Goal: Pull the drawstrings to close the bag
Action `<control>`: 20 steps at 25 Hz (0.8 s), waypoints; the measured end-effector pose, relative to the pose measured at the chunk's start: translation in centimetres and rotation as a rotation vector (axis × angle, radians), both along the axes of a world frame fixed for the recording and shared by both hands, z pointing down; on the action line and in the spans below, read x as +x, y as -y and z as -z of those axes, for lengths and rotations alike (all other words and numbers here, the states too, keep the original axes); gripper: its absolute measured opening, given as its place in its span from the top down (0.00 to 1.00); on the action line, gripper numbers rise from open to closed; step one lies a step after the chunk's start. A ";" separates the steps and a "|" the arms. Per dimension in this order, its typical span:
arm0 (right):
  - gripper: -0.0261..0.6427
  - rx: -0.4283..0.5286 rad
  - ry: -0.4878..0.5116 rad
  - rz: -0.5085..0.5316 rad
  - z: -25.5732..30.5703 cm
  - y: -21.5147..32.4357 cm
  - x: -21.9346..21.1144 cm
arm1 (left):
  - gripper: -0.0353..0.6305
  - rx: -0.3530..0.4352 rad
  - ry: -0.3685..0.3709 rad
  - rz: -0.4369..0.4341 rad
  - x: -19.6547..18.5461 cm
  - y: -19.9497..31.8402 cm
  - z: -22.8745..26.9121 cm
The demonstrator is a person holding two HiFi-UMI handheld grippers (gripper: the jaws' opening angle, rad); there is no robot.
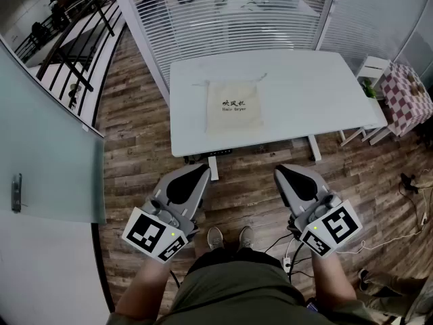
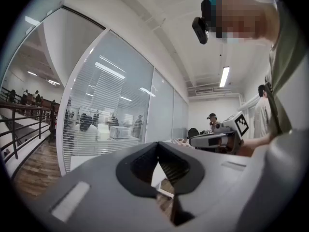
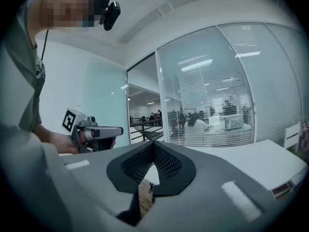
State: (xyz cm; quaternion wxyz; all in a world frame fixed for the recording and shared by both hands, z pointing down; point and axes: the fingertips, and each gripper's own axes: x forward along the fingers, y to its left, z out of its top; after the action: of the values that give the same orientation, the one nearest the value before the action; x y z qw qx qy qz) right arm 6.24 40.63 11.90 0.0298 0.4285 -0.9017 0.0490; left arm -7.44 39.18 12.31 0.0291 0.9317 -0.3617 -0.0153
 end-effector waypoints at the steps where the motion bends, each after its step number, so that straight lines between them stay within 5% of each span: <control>1: 0.95 -0.001 0.000 0.000 -0.1 0.1 0.0 | 0.94 -0.001 0.001 0.001 0.0 0.1 -0.1; 20: 0.95 -0.019 -0.001 0.002 -1.6 2.1 2.2 | 0.94 -0.022 0.015 0.040 1.6 1.6 -1.4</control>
State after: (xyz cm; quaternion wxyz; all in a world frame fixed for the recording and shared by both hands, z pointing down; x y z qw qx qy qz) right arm 8.47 38.57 13.50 0.0342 0.4271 -0.9017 0.0573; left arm -5.85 37.61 13.72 0.0364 0.9240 -0.3807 -0.0050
